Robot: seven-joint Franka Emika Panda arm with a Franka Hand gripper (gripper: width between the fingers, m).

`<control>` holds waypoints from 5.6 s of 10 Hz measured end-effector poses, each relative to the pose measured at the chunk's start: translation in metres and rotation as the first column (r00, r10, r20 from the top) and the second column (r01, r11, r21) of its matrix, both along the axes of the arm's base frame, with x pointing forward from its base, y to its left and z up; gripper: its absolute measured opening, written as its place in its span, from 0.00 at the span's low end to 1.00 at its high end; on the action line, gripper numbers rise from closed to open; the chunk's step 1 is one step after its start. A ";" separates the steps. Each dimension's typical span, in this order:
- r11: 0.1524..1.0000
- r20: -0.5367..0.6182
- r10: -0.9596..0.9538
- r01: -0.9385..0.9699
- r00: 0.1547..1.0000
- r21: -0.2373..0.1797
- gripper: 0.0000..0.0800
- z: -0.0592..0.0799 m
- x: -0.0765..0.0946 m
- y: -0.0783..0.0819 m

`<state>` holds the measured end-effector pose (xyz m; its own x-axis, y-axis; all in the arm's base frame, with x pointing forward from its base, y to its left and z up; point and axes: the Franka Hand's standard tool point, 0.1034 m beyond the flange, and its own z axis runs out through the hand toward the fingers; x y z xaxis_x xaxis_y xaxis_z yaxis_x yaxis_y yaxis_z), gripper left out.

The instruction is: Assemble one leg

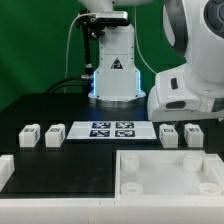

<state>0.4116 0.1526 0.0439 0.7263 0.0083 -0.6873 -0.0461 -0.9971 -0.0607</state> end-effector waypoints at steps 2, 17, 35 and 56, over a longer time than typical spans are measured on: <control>1.000 -0.028 -0.005 0.004 1.000 -0.023 0.81 -0.014 -0.018 0.004; 1.000 -0.023 0.018 -0.019 1.000 -0.019 0.81 -0.021 -0.021 0.017; 0.991 0.050 0.104 -0.108 0.993 0.083 0.36 0.017 0.020 -0.016; 0.991 0.995 0.044 -0.126 0.090 -0.032 0.36 0.126 0.201 -0.047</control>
Offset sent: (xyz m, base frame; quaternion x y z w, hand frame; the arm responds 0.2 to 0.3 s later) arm -0.0128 0.0033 -0.0178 0.0003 0.0073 0.0199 0.9998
